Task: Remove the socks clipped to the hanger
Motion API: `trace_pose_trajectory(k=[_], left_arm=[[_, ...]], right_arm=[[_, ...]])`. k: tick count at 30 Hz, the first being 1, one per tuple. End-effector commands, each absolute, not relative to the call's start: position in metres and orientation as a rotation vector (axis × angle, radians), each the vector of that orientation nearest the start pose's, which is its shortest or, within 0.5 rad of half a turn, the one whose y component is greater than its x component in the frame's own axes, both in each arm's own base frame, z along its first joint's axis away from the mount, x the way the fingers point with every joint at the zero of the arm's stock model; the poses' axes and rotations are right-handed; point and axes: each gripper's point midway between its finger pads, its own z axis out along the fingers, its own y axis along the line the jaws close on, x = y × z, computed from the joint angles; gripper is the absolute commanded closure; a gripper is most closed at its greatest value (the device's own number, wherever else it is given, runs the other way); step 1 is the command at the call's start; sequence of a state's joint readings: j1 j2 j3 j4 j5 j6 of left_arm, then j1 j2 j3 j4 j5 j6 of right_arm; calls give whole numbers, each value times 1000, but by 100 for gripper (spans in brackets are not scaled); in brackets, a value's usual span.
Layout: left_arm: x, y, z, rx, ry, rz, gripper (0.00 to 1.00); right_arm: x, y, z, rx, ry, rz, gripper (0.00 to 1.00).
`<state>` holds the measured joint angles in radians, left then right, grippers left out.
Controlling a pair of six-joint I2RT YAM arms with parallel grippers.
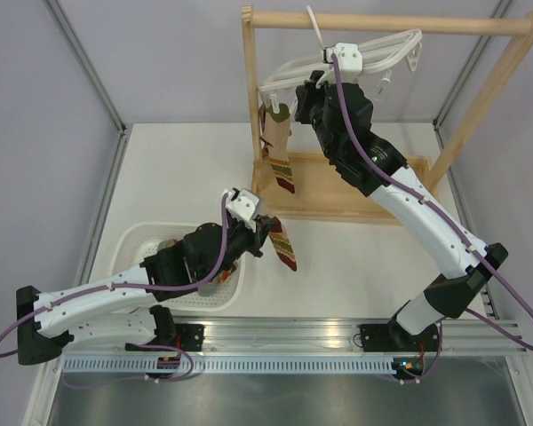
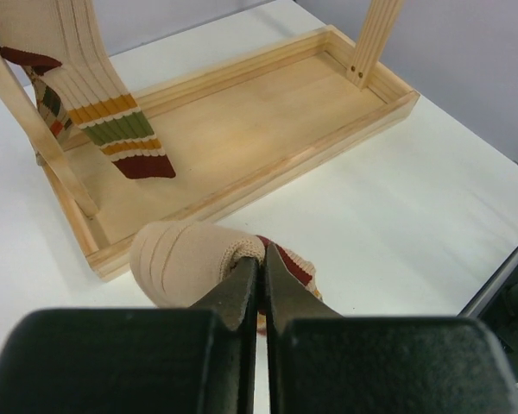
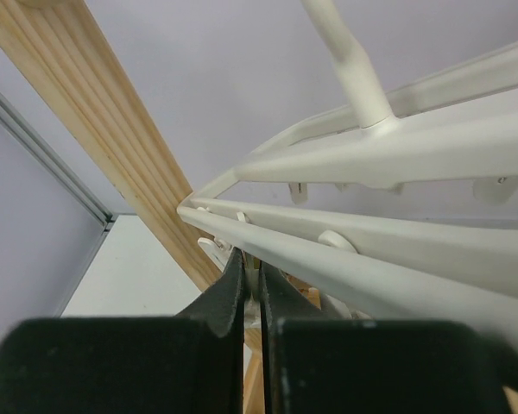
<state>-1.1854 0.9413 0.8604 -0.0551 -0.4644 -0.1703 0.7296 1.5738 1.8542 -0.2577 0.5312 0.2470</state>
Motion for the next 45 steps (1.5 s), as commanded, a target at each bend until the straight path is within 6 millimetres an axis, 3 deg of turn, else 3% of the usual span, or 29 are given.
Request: trace_pose_trajectory(k=[1, 7, 8, 9, 12, 13, 23, 31, 37, 38, 40, 41, 43, 44, 45], left_arm=[[193, -291, 299, 500, 1646, -642, 98], [194, -289, 296, 493, 1653, -635, 98], [194, -289, 295, 493, 1654, -635, 98], [194, -289, 293, 491, 1658, -631, 98], [195, -286, 292, 483, 1662, -627, 98], [194, -286, 291, 481, 1664, -628, 98], [195, -269, 288, 419, 1677, -634, 98], [202, -255, 277, 357, 1721, -712, 98], [233, -223, 268, 180, 1779, -755, 98], [240, -211, 262, 127, 1803, -732, 98], [243, -201, 257, 26, 1830, -751, 98], [246, -191, 247, -22, 1856, -727, 98], [243, -174, 252, -132, 1821, -737, 98], [241, -164, 245, -170, 1826, -718, 98], [236, -155, 253, -220, 1793, -738, 98]], right_arm=[[405, 257, 471, 42, 1559, 382, 99], [406, 255, 468, 47, 1565, 374, 95], [406, 255, 468, 49, 1565, 373, 88], [405, 255, 466, 49, 1567, 373, 66], [404, 254, 466, 50, 1567, 372, 32], [404, 253, 465, 50, 1570, 369, 29], [396, 247, 450, 43, 1590, 366, 26], [385, 238, 410, 40, 1647, 350, 26], [371, 223, 374, 62, 1690, 340, 26], [369, 220, 361, 62, 1710, 326, 26], [364, 212, 357, 79, 1710, 325, 26], [363, 207, 344, 80, 1730, 307, 26], [360, 198, 340, 100, 1730, 302, 26], [358, 195, 328, 102, 1750, 294, 26], [356, 191, 327, 107, 1748, 297, 26]])
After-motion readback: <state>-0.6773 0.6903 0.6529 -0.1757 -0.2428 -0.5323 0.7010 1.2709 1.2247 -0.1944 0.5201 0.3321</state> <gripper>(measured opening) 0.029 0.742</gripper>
